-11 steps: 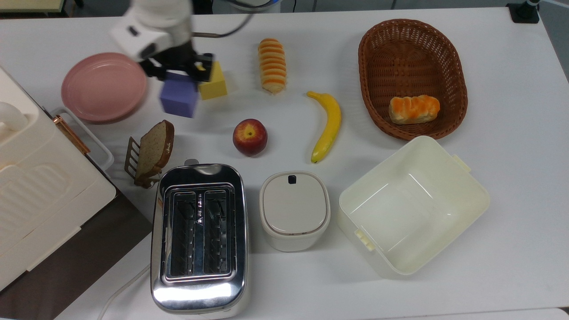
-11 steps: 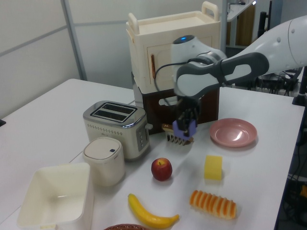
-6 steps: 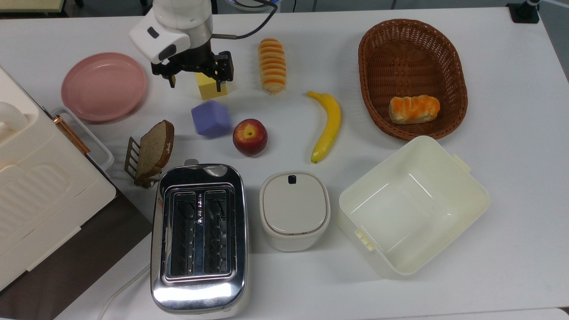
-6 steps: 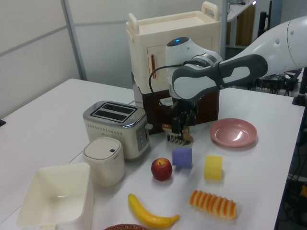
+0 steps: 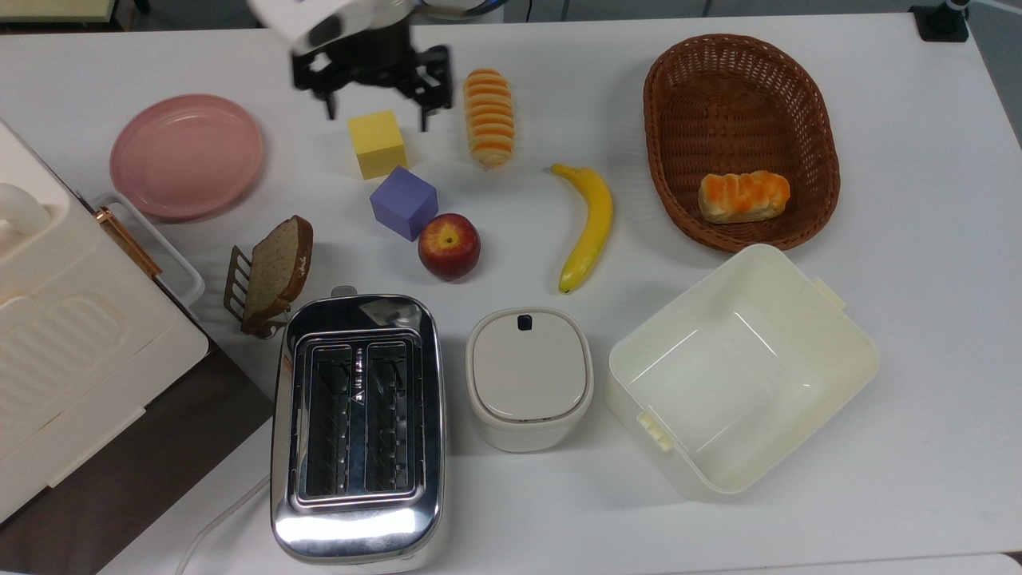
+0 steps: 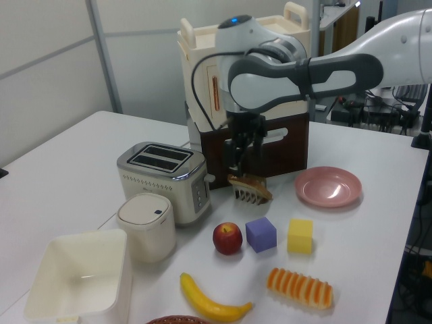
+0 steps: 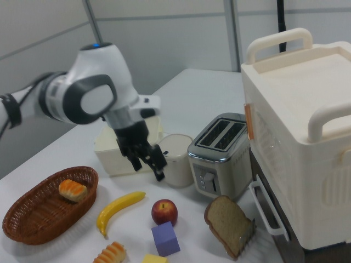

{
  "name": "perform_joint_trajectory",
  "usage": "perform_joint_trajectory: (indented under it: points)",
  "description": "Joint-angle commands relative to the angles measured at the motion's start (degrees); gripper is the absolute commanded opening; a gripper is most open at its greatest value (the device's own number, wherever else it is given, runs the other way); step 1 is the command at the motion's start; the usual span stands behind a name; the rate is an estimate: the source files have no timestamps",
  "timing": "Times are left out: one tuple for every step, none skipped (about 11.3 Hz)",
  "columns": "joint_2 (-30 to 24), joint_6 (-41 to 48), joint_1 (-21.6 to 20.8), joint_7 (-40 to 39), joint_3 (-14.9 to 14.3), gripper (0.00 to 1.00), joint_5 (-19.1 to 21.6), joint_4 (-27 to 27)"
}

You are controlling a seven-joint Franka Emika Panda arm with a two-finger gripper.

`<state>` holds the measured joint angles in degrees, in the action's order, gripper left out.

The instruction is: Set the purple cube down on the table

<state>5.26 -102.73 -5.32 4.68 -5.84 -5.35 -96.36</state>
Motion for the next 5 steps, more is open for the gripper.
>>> perform_joint_trajectory:
  points:
    - [-4.55,4.98,-2.59,2.09,-0.31,1.00,-0.01,-0.06]
    - [-5.43,6.13,-2.59,2.09,-0.31,1.00,-0.01,-0.06]
    - [-5.79,7.10,-2.59,2.00,-0.23,1.00,-0.01,-0.06]
    - [-5.79,7.28,-2.59,2.00,-0.23,1.00,-0.01,0.11]
    - [-5.79,7.28,-2.50,2.00,-0.23,1.00,0.08,0.03]
